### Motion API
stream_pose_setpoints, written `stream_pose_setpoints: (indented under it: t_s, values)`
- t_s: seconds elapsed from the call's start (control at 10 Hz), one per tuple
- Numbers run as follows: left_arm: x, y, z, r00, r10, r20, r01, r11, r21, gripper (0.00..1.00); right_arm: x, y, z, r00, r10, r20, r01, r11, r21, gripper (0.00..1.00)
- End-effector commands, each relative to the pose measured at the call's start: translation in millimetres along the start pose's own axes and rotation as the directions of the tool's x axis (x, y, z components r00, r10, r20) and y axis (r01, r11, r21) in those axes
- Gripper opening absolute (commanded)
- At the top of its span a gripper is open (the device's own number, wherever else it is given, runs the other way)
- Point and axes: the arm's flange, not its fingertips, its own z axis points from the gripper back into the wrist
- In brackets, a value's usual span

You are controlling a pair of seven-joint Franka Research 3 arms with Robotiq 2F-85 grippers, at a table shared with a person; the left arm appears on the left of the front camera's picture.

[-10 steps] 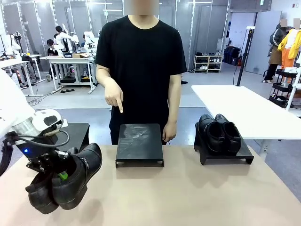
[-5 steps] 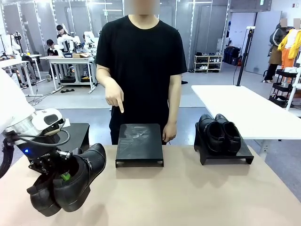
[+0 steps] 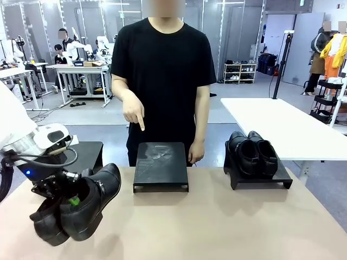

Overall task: Place the shoes on the stand as instructed by the person.
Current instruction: Pick up another pair of Shoes and place it on the Shoes Stand indicated by the person.

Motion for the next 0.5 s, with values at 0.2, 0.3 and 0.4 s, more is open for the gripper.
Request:
stream_pose_setpoints:
  t_s: [0.2, 0.3, 0.4]
  values:
    - [31.6, -88.0, 25.7, 0.98, -0.027, 0.195, 0.028, 1.0, -0.004, 0.1, -3.5, 2.5, -0.3, 1.0, 0.005, -0.01, -0.005, 1.0, -0.002, 1.0]
    - [49.4, -119.2, 31.3, 0.976, -0.039, 0.215, 0.031, 0.999, 0.04, 0.1, -3.5, 2.5, -0.3, 1.0, 0.005, -0.01, -0.005, 1.0, -0.002, 1.0]
    - [65.5, -147.9, 34.7, 0.973, -0.055, 0.224, 0.041, 0.997, 0.067, 0.1, -3.5, 2.5, -0.3, 1.0, 0.005, -0.01, -0.005, 1.0, -0.002, 1.0]
